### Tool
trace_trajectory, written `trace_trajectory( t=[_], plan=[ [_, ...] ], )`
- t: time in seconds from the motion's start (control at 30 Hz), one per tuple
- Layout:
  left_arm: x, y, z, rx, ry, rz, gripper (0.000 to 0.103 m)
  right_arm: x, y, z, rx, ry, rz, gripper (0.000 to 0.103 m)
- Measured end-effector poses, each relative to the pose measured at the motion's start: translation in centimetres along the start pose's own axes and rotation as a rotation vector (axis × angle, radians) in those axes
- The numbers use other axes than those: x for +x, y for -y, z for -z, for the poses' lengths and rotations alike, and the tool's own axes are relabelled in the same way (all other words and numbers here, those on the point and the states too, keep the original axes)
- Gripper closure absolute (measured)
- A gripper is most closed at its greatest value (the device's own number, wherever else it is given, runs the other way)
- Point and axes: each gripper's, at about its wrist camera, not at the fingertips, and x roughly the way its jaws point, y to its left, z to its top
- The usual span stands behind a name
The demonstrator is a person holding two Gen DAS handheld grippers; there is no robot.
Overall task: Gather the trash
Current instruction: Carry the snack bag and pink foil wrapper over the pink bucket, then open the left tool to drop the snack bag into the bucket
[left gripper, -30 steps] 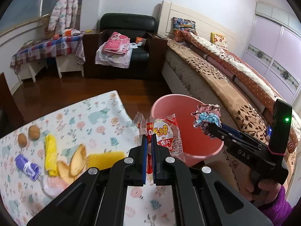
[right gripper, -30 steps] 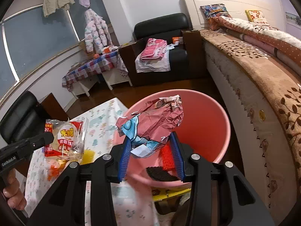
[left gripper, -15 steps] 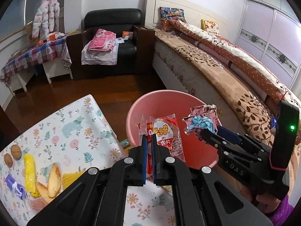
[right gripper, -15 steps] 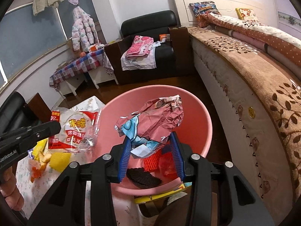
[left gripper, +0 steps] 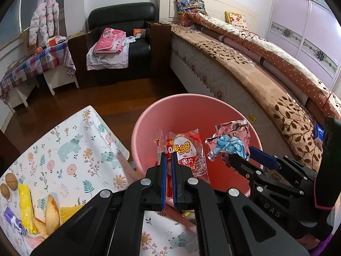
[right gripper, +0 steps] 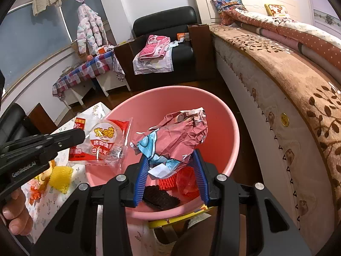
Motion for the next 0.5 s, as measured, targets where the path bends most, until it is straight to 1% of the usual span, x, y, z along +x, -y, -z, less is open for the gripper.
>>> trace_trajectory(
  t=[0.27, 0.5],
  plan=[
    [1.6, 0.9, 0.2, 0.013, -0.026, 0.022, 0.099, 0.2, 0.5, 0.1, 0.019, -0.009, 0.006, 0.061],
    [2.3, 1.3, 0.3, 0.01, -0.038, 0.031, 0.099, 0.5, 0.6, 0.2, 0.018, -0.013, 0.011, 0.061]
  ],
)
